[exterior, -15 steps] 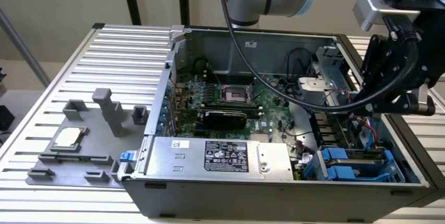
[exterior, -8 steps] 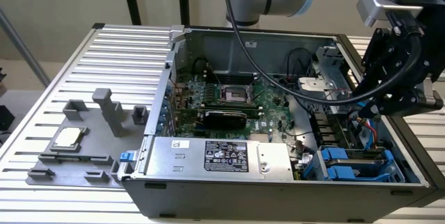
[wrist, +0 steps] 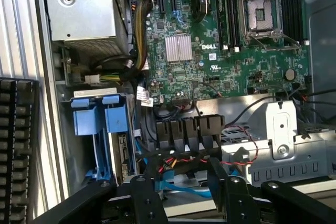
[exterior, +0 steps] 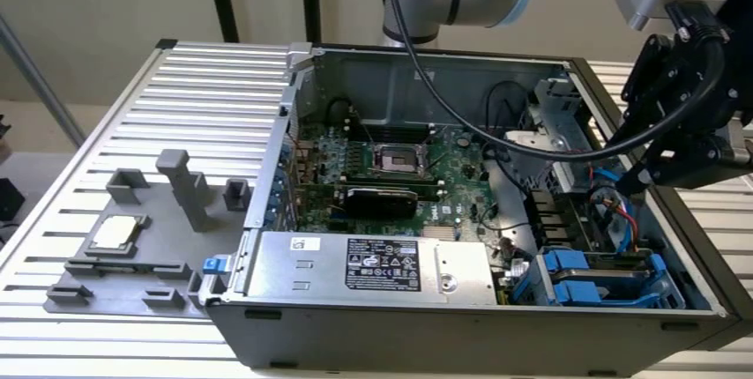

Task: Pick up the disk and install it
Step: 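Insert the second disk wire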

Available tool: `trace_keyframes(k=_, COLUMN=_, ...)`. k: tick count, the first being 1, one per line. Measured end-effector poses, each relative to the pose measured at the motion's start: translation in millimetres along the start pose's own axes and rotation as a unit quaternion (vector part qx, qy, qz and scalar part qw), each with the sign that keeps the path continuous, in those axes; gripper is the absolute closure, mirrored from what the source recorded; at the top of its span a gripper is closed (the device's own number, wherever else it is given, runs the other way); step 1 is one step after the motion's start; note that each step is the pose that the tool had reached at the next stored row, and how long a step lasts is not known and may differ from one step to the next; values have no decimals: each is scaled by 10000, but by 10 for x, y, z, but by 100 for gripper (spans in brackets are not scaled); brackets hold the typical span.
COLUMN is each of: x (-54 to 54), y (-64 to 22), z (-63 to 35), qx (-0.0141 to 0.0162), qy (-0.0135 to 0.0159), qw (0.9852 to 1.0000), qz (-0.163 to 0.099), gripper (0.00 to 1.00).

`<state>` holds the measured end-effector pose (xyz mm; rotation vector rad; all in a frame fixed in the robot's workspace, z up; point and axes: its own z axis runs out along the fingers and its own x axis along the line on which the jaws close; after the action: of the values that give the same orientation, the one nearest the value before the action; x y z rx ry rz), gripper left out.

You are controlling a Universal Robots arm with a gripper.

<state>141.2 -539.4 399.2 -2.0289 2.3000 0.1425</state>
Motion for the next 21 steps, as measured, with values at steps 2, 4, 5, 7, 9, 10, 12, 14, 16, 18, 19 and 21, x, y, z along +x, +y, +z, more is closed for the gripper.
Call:
trace_keyframes(k=2, x=-6, y=-27, z=1, qx=2, qy=0, qw=10000, qz=21, gripper=50)
trace_keyframes(k=4, x=-8, y=-43, z=6, qx=4, qy=0, qw=10000, qz=32, gripper=50)
trace_keyframes(k=5, x=-8, y=-46, z=10, qx=4, qy=1, qw=10000, qz=37, gripper=50)
trace_keyframes(k=7, x=-7, y=-52, z=19, qx=6, qy=6, qw=10000, qz=43, gripper=50)
trace_keyframes(k=9, x=-5, y=-58, z=32, qx=6, qy=10, qw=10000, qz=44, gripper=50)
trace_keyframes(k=10, x=-4, y=-61, z=39, qx=7, qy=12, qw=10000, qz=45, gripper=50)
trace_keyframes(k=12, x=1, y=-67, z=54, qx=7, qy=15, qw=10000, qz=45, gripper=50)
trace_keyframes(k=14, x=7, y=-74, z=68, qx=8, qy=18, qw=10000, qz=45, gripper=50)
trace_keyframes(k=16, x=20, y=-81, z=76, qx=8, qy=23, qw=10000, qz=45, gripper=50)
trace_keyframes(k=18, x=41, y=-90, z=84, qx=9, qy=27, qw=10000, qz=45, gripper=50)
trace_keyframes(k=19, x=51, y=-93, z=87, qx=9, qy=30, qw=10000, qz=45, gripper=50)
trace_keyframes(k=21, x=73, y=-99, z=93, qx=10, qy=35, qw=10000, qz=45, gripper=50)
